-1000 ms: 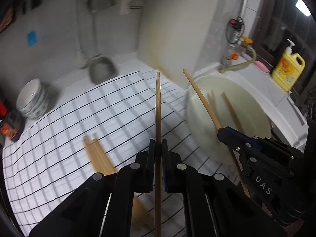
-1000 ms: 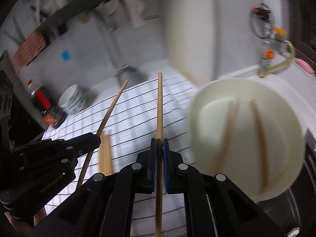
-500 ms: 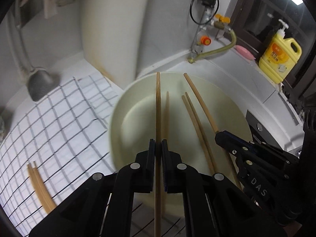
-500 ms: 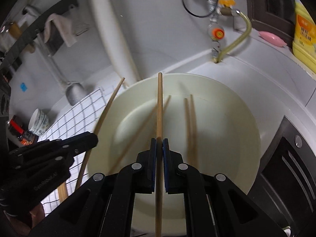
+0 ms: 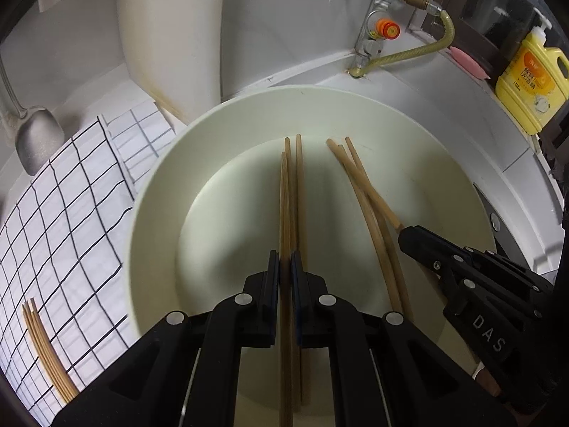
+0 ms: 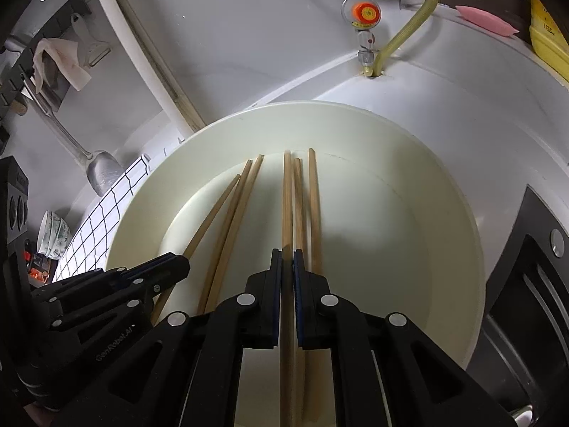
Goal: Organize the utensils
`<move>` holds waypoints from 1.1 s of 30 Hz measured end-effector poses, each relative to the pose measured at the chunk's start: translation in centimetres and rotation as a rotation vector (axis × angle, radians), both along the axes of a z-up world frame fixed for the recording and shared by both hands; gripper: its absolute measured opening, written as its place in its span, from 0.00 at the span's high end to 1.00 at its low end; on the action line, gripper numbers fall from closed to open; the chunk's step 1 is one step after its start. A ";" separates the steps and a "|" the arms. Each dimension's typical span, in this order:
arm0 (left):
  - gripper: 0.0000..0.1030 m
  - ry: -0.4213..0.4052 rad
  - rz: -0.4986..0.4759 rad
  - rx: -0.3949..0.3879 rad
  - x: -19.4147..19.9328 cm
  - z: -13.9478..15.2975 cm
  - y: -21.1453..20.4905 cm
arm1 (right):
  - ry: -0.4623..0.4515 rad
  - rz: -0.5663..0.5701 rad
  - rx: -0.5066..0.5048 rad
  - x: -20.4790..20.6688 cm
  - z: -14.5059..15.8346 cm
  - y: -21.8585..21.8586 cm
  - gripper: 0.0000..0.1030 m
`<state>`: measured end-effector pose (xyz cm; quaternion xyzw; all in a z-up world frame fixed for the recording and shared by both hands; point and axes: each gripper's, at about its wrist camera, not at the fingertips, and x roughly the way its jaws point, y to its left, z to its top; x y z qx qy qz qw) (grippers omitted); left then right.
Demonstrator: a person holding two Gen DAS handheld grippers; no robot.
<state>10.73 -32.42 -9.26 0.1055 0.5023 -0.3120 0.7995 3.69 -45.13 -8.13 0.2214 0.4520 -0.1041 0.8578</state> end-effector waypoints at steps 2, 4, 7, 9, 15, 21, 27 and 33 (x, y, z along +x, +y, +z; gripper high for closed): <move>0.93 -0.002 0.000 0.001 0.1 -0.1 -0.5 | 0.000 -0.004 0.004 0.1 -0.1 -0.3 0.94; 0.93 -0.004 -0.001 0.005 0.3 -0.2 -1.0 | 0.003 -0.004 0.012 0.2 -0.2 -0.4 0.94; 0.93 0.004 0.002 0.016 0.5 -0.4 -1.4 | 0.013 -0.006 0.009 0.2 -0.2 -0.5 0.93; 0.92 0.003 0.005 0.022 0.5 -0.2 -1.5 | 0.009 -0.016 0.006 0.1 0.0 -0.7 0.81; 0.42 -0.048 0.047 0.014 0.5 1.3 -0.2 | -0.007 -0.034 -0.007 -0.6 0.8 -0.8 0.78; 0.38 -0.064 0.076 -0.001 0.4 2.8 1.9 | -0.014 -0.030 -0.015 -1.9 1.5 0.2 0.77; 0.31 -0.101 0.114 -0.003 -0.2 4.4 5.3 | -0.033 -0.011 -0.034 -2.9 2.7 2.4 0.71; 0.26 -0.137 0.163 0.000 -1.2 6.0 9.8 | -0.048 0.033 -0.058 -3.2 3.8 5.7 0.67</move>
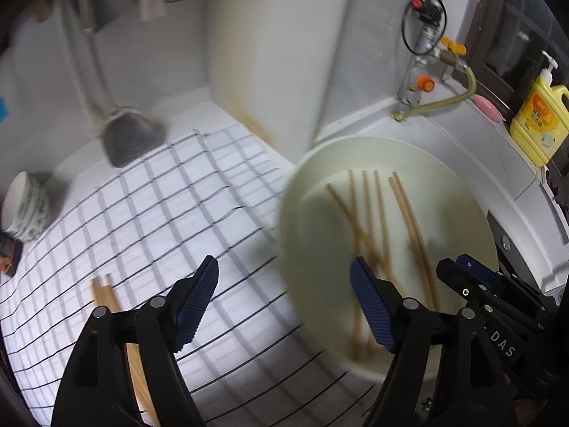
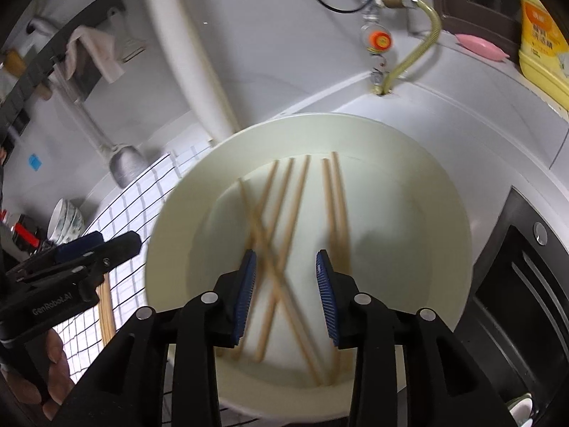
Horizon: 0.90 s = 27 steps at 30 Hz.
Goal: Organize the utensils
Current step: 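Move the open right tool back over the chopsticks on the cloth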
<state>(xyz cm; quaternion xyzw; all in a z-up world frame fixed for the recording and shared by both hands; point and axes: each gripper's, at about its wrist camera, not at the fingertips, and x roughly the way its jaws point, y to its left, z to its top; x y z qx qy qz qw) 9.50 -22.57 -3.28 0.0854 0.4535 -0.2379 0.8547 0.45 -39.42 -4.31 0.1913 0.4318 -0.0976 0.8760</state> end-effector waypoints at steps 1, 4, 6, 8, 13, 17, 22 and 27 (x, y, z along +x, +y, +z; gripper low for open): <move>0.25 -0.007 0.010 0.001 -0.2 0.3 0.9 | 0.000 0.008 -0.002 0.0 0.1 0.6 0.66; 0.23 -0.019 0.043 0.001 -0.6 0.9 3.3 | -0.002 0.042 -0.009 0.0 0.5 2.6 0.62; 0.22 -0.025 0.065 0.003 -0.8 1.2 5.0 | -0.003 0.069 -0.016 0.0 0.7 4.0 0.62; 0.21 -0.033 0.089 0.009 -1.0 1.4 6.6 | -0.002 0.102 -0.024 0.1 1.0 5.6 0.60; 0.16 -0.052 0.150 0.016 -1.7 1.6 10.8 | 0.000 0.178 -0.037 0.3 1.4 9.7 0.54; 0.13 -0.061 0.206 0.026 -2.4 1.3 14.3 | -0.004 0.234 -0.045 0.7 1.8 12.7 0.51; 0.10 -0.034 0.279 0.027 -2.9 0.5 18.4 | -0.008 0.296 -0.052 1.2 2.1 16.1 0.47; 0.07 -0.007 0.346 0.028 -3.2 -0.1 21.7 | -0.008 0.351 -0.051 1.8 2.1 19.1 0.43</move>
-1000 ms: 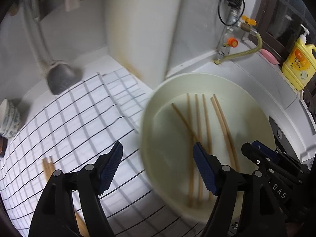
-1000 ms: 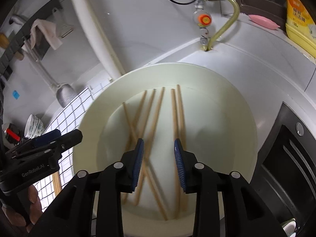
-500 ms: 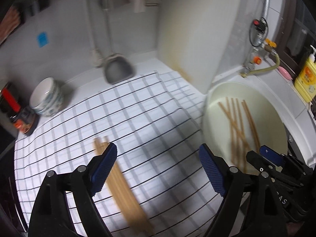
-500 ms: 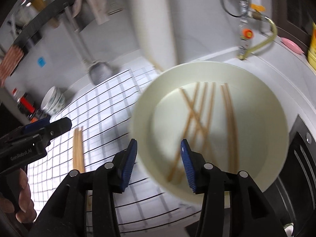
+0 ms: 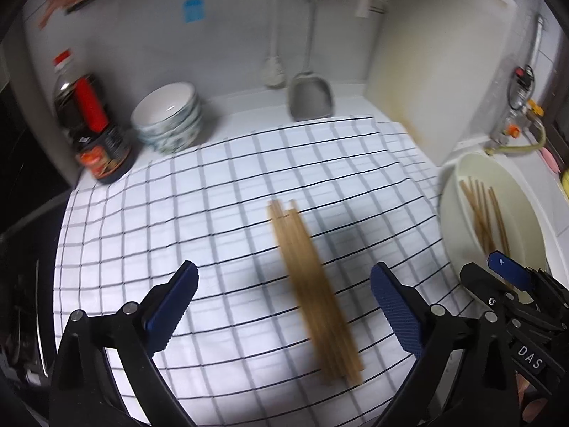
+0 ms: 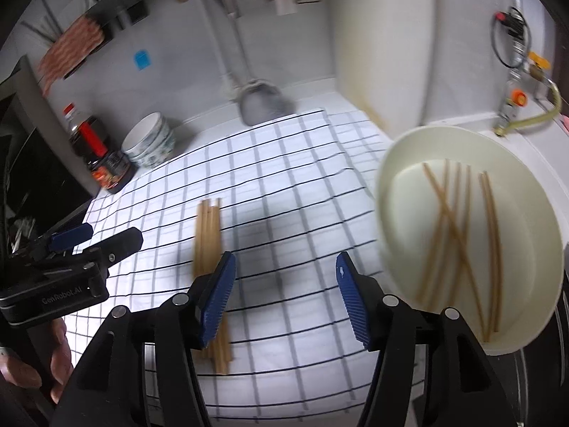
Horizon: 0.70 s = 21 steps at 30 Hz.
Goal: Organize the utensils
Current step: 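Move the open right tool back over the chopsticks on the cloth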
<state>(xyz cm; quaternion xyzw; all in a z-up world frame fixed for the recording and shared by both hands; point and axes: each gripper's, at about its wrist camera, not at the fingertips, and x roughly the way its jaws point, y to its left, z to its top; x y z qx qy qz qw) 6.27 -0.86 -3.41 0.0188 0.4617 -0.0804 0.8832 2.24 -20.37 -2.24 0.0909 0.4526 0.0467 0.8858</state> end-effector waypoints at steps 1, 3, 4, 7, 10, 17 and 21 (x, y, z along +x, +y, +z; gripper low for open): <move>0.06 0.008 0.015 0.002 0.0 -0.2 0.7 | 0.000 0.012 0.005 0.1 -0.1 0.8 0.40; 0.06 0.020 0.035 0.000 0.0 -0.4 1.7 | 0.004 0.027 0.014 0.4 -0.3 1.8 0.38; 0.06 0.029 0.049 -0.003 0.0 -0.6 2.5 | 0.007 0.031 0.015 0.5 -0.4 2.3 0.38; 0.06 0.054 0.077 -0.023 -0.1 -1.3 4.1 | 0.025 0.044 0.018 0.7 -1.0 3.7 0.36; 0.06 0.072 0.101 -0.047 -0.2 -1.9 5.4 | 0.052 0.048 0.024 0.9 -1.6 4.9 0.35; 0.06 0.075 0.145 -0.084 -0.7 -3.8 8.0 | 0.072 0.025 -0.010 0.7 -3.5 6.8 0.35; 0.06 0.070 0.160 -0.082 -0.8 -5.0 8.8 | 0.060 0.035 -0.077 0.3 -4.5 7.4 0.35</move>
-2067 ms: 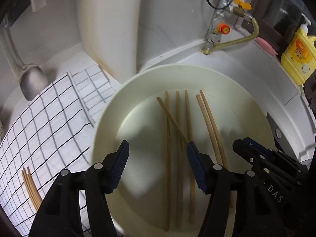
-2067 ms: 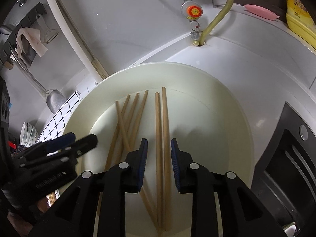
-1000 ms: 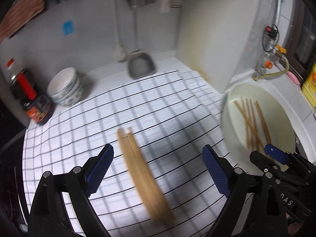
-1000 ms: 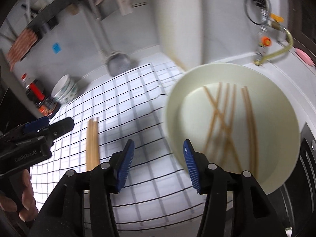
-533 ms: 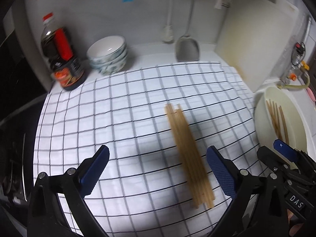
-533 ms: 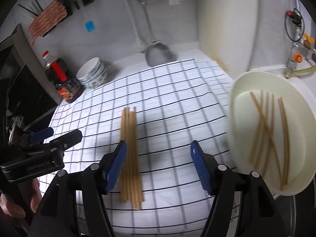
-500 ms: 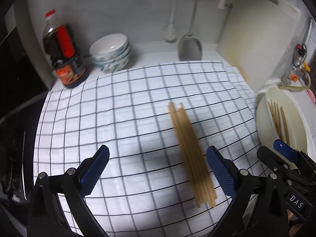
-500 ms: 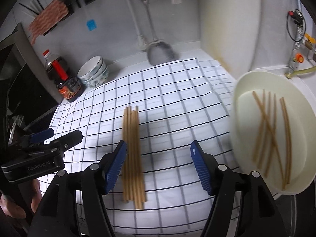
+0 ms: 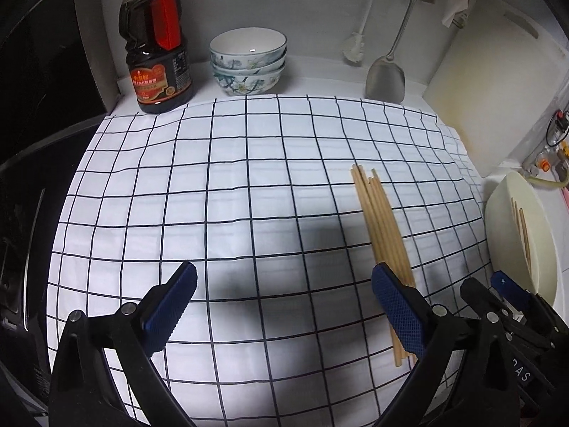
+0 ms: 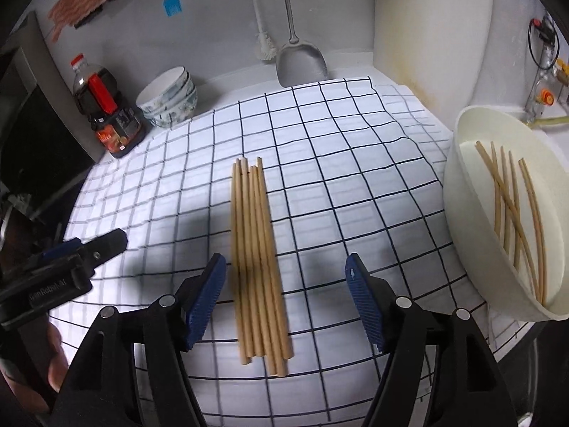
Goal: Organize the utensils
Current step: 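Move the open right tool back over the chopsticks on the cloth, then lower the right tool beside the row of chopsticks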
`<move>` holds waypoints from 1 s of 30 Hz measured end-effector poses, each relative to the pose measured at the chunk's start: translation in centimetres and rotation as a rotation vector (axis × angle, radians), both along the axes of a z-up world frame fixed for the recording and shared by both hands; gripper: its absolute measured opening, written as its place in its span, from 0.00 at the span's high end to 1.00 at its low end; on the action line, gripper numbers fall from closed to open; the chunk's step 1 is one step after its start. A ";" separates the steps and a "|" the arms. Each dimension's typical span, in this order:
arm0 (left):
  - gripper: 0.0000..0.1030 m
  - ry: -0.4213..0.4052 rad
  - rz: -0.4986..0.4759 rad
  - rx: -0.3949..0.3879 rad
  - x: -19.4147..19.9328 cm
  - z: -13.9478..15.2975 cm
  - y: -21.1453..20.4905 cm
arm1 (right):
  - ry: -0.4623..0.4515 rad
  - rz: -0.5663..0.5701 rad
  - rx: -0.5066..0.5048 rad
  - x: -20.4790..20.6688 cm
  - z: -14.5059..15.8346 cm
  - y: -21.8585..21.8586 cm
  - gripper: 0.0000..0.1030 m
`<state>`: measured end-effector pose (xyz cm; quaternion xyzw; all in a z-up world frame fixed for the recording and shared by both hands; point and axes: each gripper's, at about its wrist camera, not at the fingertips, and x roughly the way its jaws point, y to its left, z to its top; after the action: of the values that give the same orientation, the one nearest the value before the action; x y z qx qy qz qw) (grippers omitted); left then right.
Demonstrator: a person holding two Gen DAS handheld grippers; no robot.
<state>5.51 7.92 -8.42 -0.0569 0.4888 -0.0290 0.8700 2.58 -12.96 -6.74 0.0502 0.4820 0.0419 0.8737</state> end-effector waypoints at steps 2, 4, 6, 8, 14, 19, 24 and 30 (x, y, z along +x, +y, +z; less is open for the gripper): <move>0.06 -0.006 -0.004 0.015 0.0 -0.5 0.0 | 0.003 0.013 -0.020 0.0 -0.5 0.1 0.35; 0.06 -0.022 -0.010 0.039 -0.1 -1.0 -0.3 | 0.004 0.020 -0.032 0.1 -0.9 0.1 0.35; 0.06 -0.029 -0.019 0.056 0.0 -1.3 -0.7 | 0.000 0.026 -0.028 0.3 -1.3 0.0 0.35; 0.06 -0.028 -0.029 0.065 0.1 -1.7 -1.1 | 0.004 0.024 -0.025 0.6 -1.7 -0.3 0.33; 0.06 -0.005 -0.026 0.073 0.7 -3.2 -2.5 | 0.025 0.068 -0.043 1.9 -3.6 -0.9 0.33; 0.06 0.001 0.022 0.133 1.1 -4.4 -3.1 | 0.035 0.108 -0.048 2.7 -5.0 -1.0 0.33; 0.06 0.021 0.055 0.123 1.3 -5.0 -2.8 | 0.024 0.122 -0.056 3.6 -5.7 -1.0 0.33; 0.06 0.031 0.066 0.132 1.4 -5.3 -3.4 | 0.030 0.152 -0.085 4.3 -6.6 -0.5 0.33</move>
<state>6.92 4.51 -13.74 -0.0159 0.5010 0.0329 0.8647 6.87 -13.51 -13.34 -0.0228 0.4987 0.0868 0.8621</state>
